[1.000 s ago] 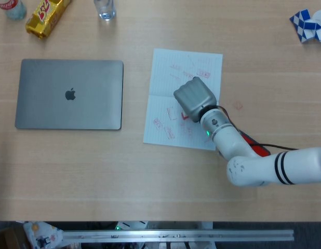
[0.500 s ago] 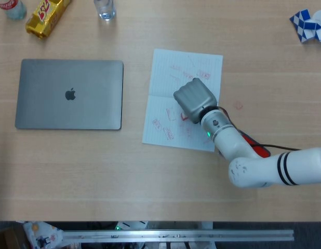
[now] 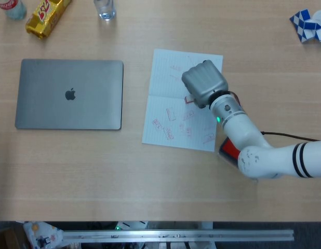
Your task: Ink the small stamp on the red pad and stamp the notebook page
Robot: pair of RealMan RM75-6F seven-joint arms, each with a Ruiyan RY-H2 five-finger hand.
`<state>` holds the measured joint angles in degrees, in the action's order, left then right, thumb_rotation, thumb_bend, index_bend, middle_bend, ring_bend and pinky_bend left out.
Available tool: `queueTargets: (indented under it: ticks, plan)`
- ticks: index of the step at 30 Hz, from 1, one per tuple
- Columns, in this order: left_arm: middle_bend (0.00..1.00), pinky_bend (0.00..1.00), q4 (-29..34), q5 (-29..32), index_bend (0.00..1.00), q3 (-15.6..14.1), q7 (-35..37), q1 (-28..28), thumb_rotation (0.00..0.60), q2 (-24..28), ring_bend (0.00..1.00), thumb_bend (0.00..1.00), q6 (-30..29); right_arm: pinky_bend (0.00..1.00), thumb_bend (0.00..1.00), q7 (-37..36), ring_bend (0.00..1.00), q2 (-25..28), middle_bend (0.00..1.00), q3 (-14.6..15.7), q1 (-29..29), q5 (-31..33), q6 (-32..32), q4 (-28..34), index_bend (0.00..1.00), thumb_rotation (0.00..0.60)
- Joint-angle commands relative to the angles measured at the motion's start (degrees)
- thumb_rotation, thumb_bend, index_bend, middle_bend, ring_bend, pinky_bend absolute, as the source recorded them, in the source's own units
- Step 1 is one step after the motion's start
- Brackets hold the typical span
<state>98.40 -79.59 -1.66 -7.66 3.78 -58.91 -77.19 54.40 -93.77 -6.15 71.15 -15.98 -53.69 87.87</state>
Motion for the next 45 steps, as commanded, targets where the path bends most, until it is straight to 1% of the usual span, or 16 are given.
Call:
queueTargets:
  ticks: [1,8,21,45]
  plan:
    - [0.0,0.02,-0.02,0.18,0.0,-0.02,-0.04,0.03,0.6,0.05,0.01,0.21,0.17,0.37,0.48,0.79,0.61,-1.68,0.73,0.49,0.67,1.17,0.35,-1.85,0.88,0.6]
    - [0.0,0.02,-0.25,0.72,0.0,0.04,0.21,-0.02,0.6,0.14,0.01,0.21,0.39,0.37,0.49,2.05,0.61,-5.25,0.73,0.61,1.79,2.48,0.6,-5.48,0.88,0.6]
    - [0.0,0.02,-0.78,1.43,0.0,0.0,0.58,0.05,0.6,0.15,0.01,0.21,1.13,0.37,0.49,3.51,0.62,-8.42,0.74,0.03,2.77,3.51,0.98,-8.92,0.88,0.6]
    - [0.0,0.02,-0.18,3.37,0.0,-0.12,-0.82,0.61,0.6,0.4,0.01,0.21,3.11,0.37,0.49,5.31,0.62,-11.55,0.74,-0.26,2.54,4.06,2.13,-13.86,0.89,0.6]
